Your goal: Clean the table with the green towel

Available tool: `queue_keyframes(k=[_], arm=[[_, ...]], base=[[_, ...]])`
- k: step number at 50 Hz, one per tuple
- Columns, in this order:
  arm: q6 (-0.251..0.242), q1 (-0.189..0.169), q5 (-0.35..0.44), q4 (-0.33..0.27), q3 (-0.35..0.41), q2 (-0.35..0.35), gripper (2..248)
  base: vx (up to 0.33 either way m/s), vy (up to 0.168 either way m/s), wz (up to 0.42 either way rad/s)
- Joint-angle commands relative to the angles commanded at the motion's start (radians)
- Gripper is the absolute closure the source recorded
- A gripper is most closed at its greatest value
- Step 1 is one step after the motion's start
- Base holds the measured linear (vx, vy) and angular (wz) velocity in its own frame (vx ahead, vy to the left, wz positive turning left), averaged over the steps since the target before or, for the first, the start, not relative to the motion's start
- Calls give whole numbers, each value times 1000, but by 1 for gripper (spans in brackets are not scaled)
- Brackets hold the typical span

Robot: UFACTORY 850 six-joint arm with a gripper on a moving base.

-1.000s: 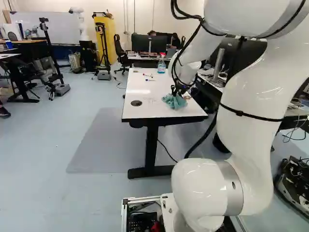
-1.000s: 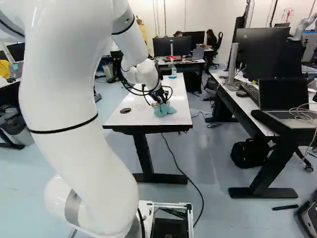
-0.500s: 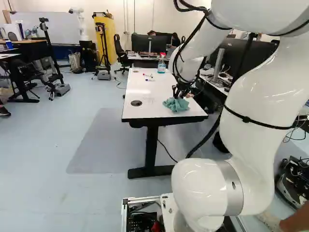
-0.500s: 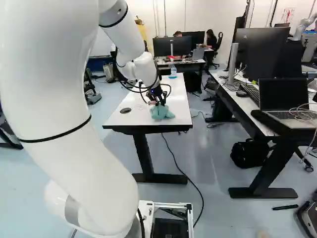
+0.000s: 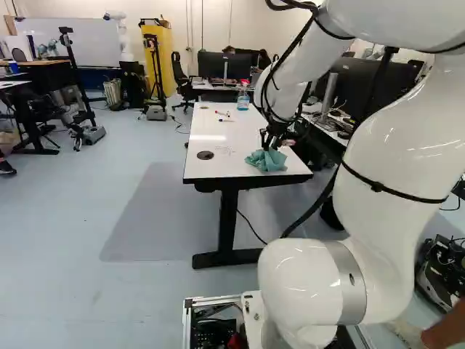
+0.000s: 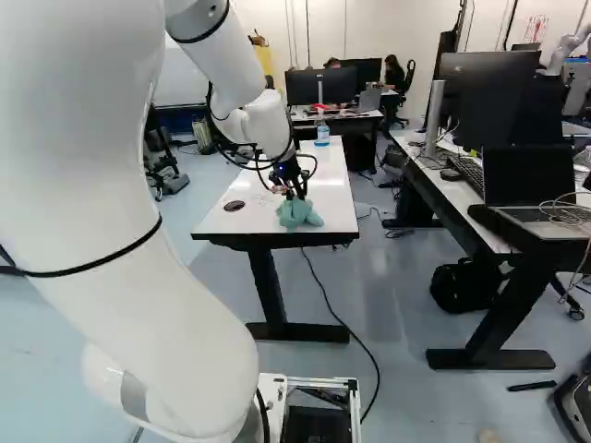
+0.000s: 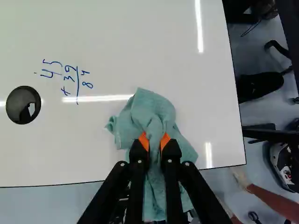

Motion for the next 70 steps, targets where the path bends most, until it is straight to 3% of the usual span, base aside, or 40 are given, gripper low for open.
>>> queue_keyframes(k=[10, 28, 51, 70], arm=[[0, -3, 13, 0, -27, -25, 204], [0, 7, 143, 0, -118, -107, 204], [0, 70, 284, 0, -175, -157, 204], [0, 101, 294, 0, -186, -186, 204]], base=[[0, 0, 0], [0, 0, 0], [0, 0, 0], [0, 0, 0]])
